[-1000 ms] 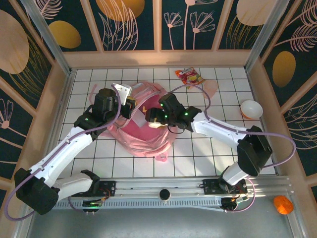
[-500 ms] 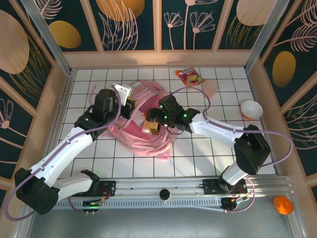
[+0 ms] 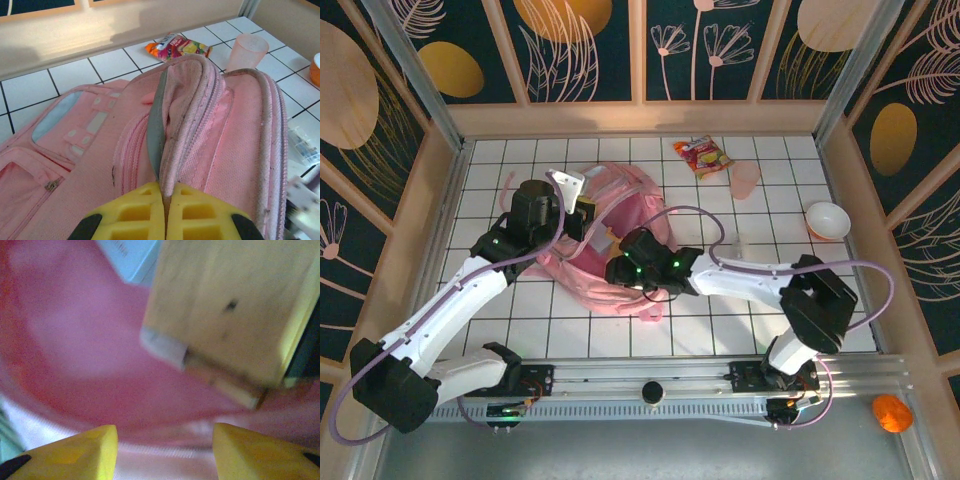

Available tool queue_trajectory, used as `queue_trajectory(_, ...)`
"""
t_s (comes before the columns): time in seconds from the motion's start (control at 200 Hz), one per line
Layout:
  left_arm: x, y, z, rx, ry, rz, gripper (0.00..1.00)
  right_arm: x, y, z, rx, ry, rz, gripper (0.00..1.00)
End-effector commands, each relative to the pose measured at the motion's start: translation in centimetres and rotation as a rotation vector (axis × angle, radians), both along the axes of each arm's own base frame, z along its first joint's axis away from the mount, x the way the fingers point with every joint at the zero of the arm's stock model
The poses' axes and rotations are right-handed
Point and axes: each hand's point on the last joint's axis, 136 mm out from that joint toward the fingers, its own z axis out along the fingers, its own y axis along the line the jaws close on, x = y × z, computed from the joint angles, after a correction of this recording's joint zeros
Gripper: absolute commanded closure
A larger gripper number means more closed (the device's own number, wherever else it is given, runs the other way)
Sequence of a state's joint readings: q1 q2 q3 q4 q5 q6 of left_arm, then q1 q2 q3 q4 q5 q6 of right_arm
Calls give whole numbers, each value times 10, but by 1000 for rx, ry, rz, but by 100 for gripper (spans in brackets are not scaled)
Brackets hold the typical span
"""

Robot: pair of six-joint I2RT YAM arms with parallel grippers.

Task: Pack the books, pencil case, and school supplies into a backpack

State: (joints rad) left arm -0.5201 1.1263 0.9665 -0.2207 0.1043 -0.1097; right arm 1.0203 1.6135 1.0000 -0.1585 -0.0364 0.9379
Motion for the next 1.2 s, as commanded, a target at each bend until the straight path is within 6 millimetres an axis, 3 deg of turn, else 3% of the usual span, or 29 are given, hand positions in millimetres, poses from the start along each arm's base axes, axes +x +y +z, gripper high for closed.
queue_trajectory(0.0, -1, -7, 64, -125, -191, -37, 100, 47, 6, 19, 41, -128, -60, 50)
queue_trajectory(0.25, -7, -8, 68, -128, -202, -62, 100, 127, -16, 28, 27, -273, -142, 55)
queue_trajectory(0.38, -7, -7, 69, -133, -203, -58, 100, 153, -16, 33, 56, -326, -134, 55)
queue_trajectory(0.425, -7, -7, 55, -121, -179, -56, 100, 157, -17, 38, 54, -345, -129, 55)
queue_trajectory(0.525, -8, -5, 48, -108, -168, -47, 100, 151, -19, 57, 72, -373, -102, 50)
queue_trajectory(0.626, -9, -5, 37, -84, -144, -58, 100, 131, -31, 79, 102, -403, -92, 45)
queue_trajectory(0.811, -17, -13, -1, -44, -67, -127, 100, 87, -77, 108, 113, -439, -124, 38)
queue_trajectory(0.876, -23, -20, -9, -59, -20, -174, 59, 77, -94, 117, 100, -465, -141, 37)
queue_trajectory(0.956, -24, -22, -2, -91, 0, -168, 31, 67, -115, 130, 56, -519, -163, 37)
queue_trajectory(1.056, -18, -7, 7, -99, -39, -73, 16, 57, -126, 140, -8, -604, -104, 35)
queue_trajectory(1.191, -12, 17, 7, -77, -54, 65, 10, 37, -102, 142, -130, -731, 184, 32)
